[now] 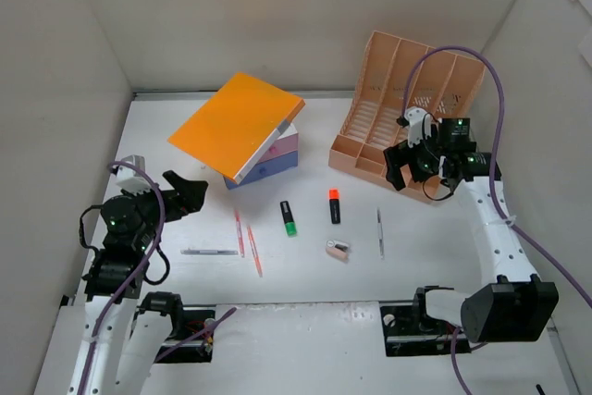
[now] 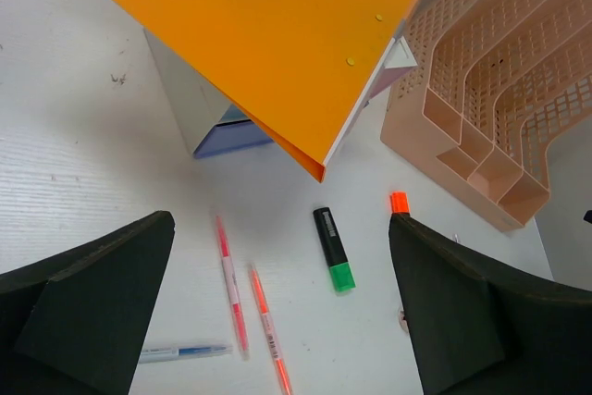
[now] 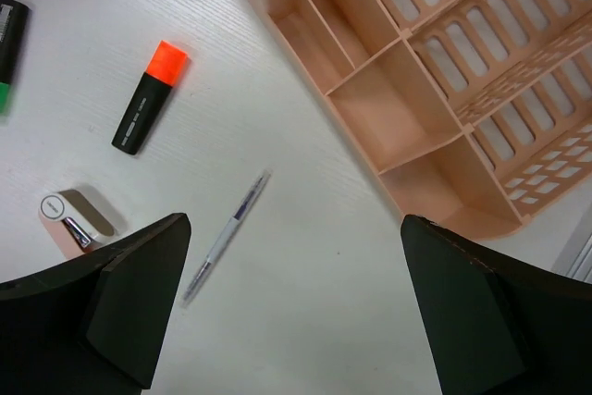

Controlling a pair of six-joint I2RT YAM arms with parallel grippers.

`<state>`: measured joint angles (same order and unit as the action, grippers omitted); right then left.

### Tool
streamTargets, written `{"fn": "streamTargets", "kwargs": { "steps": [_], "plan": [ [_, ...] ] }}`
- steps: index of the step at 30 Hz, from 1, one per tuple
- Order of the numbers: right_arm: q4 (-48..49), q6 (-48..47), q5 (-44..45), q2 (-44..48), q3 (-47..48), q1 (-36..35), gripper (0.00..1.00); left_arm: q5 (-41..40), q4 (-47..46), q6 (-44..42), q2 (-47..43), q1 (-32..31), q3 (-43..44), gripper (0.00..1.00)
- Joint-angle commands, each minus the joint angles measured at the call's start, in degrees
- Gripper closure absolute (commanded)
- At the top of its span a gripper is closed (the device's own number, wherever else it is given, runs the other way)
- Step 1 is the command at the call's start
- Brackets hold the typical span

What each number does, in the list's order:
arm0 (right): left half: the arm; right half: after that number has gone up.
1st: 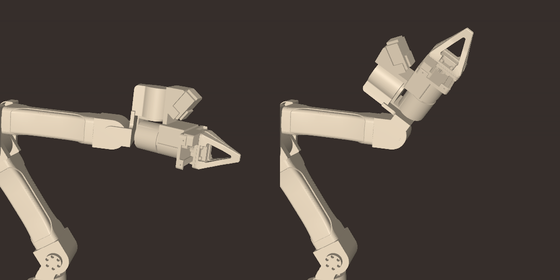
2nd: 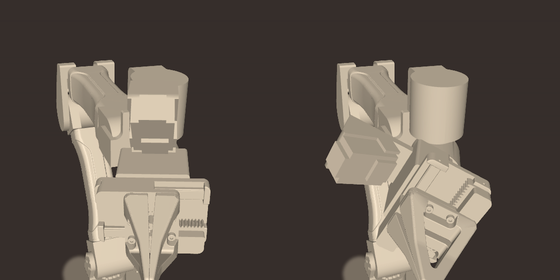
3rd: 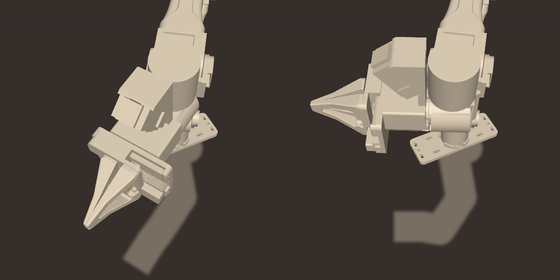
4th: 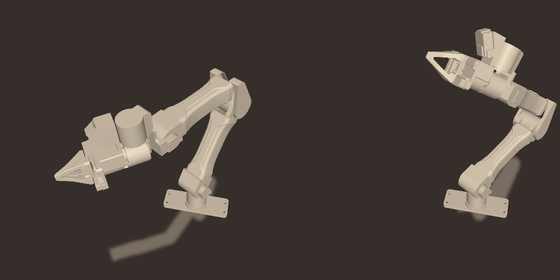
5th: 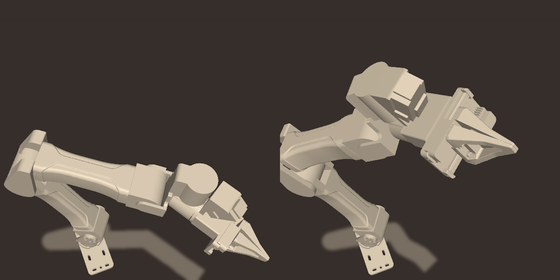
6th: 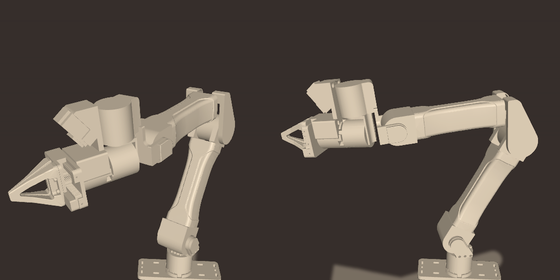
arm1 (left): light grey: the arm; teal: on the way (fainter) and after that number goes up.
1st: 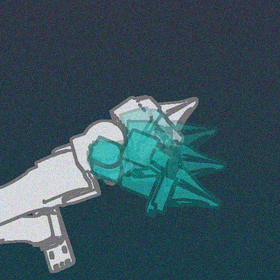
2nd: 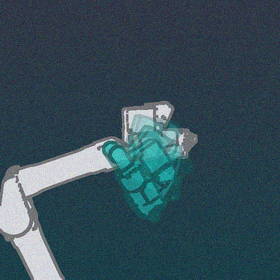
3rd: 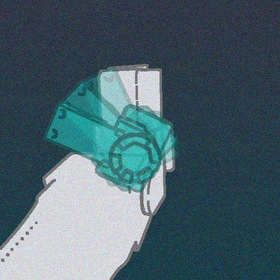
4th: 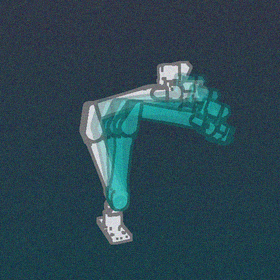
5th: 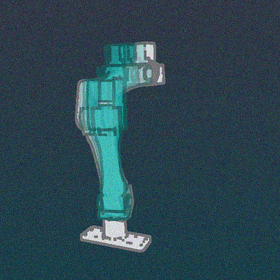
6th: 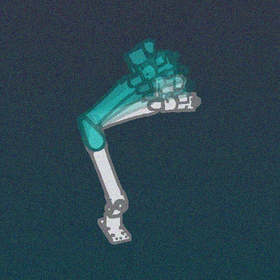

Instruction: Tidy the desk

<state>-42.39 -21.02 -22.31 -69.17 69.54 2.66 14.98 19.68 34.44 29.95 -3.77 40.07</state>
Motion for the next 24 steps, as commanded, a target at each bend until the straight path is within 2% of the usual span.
{"fn": "streamTargets", "kwargs": {
  "steps": [1,7,12,15,18,19,20,21,22,23,24],
  "plan": [
    [2.2,0.5,-2.4,-0.7,2.8,-0.2,0.02,0.4,-3.8,-0.9,0.5,-0.2,1.8,0.01],
    [2.0,-5.5,-7.1,0.6,1.8,-0.2,0.02,0.1,-3.3,-0.8,0.5,-0.2,2.2,0.00],
    [2.0,-4.7,-12.2,-0.3,2.5,-0.3,0.02,-0.5,-3.0,-0.9,0.7,-0.2,2.7,0.00],
    [2.0,-3.3,-13.5,-2.2,3.3,-0.6,0.11,-0.7,-2.7,-0.6,0.5,-0.2,2.7,0.00],
    [2.1,-1.6,-14.9,-3.9,3.6,-3.1,0.39,-0.5,-2.9,-0.1,0.2,-0.2,2.6,0.00],
    [2.2,-1.2,-14.6,-4.1,3.8,-7.2,0.78,-0.2,-3.4,0.1,0.3,-0.2,2.6,0.01],
    [2.2,-0.7,-14.3,-5.4,4.2,-8.8,0.95,0.0,-3.7,0.1,0.5,-0.2,2.6,0.06],
    [2.4,1.0,-14.2,-6.1,5.5,-10.4,1.00,0.9,-3.9,-0.2,0.8,-0.2,2.7,0.23],
    [2.6,1.8,-14.6,-7.5,6.1,-12.9,0.98,1.3,-3.9,-0.2,1.1,-0.2,3.3,0.35],
    [3.1,3.8,-14.9,-8.2,6.8,-13.8,0.84,1.7,-3.5,-0.3,1.9,-0.2,3.6,0.63],
    [4.1,4.7,-15.2,-8.8,7.9,-14.9,0.69,1.9,-3.1,-0.4,1.9,-0.2,4.0,0.74]
  ]
}}
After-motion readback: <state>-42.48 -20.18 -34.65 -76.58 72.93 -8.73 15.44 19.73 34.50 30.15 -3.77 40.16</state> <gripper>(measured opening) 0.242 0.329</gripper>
